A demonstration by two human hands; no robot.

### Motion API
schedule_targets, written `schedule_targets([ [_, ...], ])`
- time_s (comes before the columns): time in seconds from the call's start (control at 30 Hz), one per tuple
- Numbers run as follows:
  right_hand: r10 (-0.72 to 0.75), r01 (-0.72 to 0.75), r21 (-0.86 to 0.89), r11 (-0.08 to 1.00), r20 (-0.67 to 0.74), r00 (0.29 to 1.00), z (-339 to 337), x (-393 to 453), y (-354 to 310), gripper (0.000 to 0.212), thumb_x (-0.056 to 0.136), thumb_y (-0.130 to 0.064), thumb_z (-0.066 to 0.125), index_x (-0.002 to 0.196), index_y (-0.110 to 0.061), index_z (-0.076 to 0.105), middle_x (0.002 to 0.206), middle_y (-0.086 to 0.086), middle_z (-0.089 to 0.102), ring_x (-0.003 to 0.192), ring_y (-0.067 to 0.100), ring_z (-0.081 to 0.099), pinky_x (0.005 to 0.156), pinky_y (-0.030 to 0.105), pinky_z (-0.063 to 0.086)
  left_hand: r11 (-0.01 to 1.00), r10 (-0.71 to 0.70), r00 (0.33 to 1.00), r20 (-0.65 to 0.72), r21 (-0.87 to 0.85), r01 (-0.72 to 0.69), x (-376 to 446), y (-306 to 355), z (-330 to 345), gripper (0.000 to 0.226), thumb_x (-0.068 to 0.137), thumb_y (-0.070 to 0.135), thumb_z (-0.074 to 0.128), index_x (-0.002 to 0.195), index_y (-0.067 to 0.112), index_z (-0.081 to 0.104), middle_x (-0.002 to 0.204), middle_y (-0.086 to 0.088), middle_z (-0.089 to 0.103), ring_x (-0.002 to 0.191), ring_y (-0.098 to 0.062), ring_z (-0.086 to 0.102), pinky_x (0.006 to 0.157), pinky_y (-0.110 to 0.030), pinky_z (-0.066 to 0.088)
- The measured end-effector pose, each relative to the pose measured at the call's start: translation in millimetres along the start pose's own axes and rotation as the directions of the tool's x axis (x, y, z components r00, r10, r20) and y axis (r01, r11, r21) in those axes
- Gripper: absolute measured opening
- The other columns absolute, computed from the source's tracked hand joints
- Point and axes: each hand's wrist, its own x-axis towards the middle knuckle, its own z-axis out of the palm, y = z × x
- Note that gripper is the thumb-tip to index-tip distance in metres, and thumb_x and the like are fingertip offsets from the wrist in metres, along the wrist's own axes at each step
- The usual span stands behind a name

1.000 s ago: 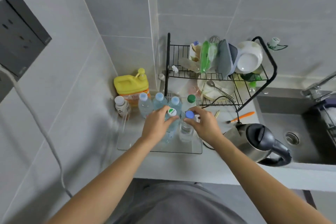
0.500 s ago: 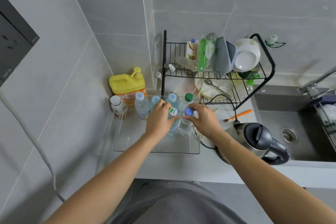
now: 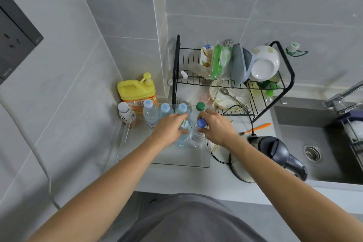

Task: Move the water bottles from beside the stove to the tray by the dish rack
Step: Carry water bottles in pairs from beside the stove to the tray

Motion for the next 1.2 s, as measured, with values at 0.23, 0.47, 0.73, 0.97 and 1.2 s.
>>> schedule_targets([
  [0.23, -0.013, 0.013, -0.011, 1.0, 0.012, 1.0, -3, -4, 0, 0.032, 0.088, -0.022, 0.079, 0.114, -0.021, 0.061, 0.108, -0.002, 0.057, 0.096, 0.027, 0.06, 0.074, 0.036, 0.046, 1.0, -0.027, 0.998, -0.062, 0.003, 0.027, 1, 1, 3, 0.042, 0.085, 0.041, 0.084, 0.102, 0.016, 0.055, 0.091, -0.006, 0.069, 0.079, -0.03, 0.064, 0.061, -0.041, 0.048],
  [0.47, -0.004, 0.005, -0.038, 0.999, 0.035, 0.999, -1, -2, -4, 0.032, 0.091, -0.018, 0.075, 0.118, -0.02, 0.06, 0.115, 0.001, 0.056, 0.105, 0.03, 0.06, 0.081, 0.039, 0.048, 0.999, -0.044, 0.999, 0.018, -0.002, 0.044, 2, 2, -3, 0.037, 0.084, 0.031, 0.085, 0.094, 0.02, 0.051, 0.081, -0.003, 0.064, 0.078, -0.029, 0.061, 0.059, -0.038, 0.043],
  [0.73, 0.018, -0.016, -0.042, 0.999, 0.044, 0.999, 0, -2, -7, 0.036, 0.09, -0.018, 0.077, 0.122, -0.02, 0.061, 0.119, 0.003, 0.057, 0.108, 0.032, 0.061, 0.084, 0.039, 0.047, 0.998, -0.064, 0.998, -0.005, 0.014, 0.064, -2, 7, -2, 0.039, 0.086, 0.026, 0.084, 0.098, 0.018, 0.048, 0.085, -0.007, 0.066, 0.08, -0.032, 0.063, 0.063, -0.045, 0.051],
  [0.97, 0.037, -0.035, -0.035, 0.999, 0.05, 0.998, 0, -8, -8, 0.039, 0.093, -0.026, 0.075, 0.127, -0.022, 0.056, 0.121, 0.002, 0.053, 0.112, 0.031, 0.059, 0.085, 0.043, 0.053, 0.995, -0.095, 0.995, -0.015, -0.001, 0.095, -14, 10, -5, 0.047, 0.087, 0.033, 0.082, 0.123, 0.021, 0.054, 0.103, -0.005, 0.07, 0.093, -0.032, 0.068, 0.064, -0.038, 0.046],
  [1.2, 0.071, -0.068, 0.037, 0.997, -0.088, 0.994, -15, -23, -13, 0.048, 0.095, -0.043, 0.065, 0.137, -0.026, 0.049, 0.118, -0.003, 0.056, 0.112, 0.024, 0.06, 0.074, 0.036, 0.052, 0.996, -0.088, 0.941, -0.327, -0.014, 0.089, -31, 14, -30, 0.019, 0.099, 0.039, 0.066, 0.112, 0.025, 0.066, 0.086, 0.008, 0.07, 0.075, -0.017, 0.068, 0.053, -0.031, 0.043],
])
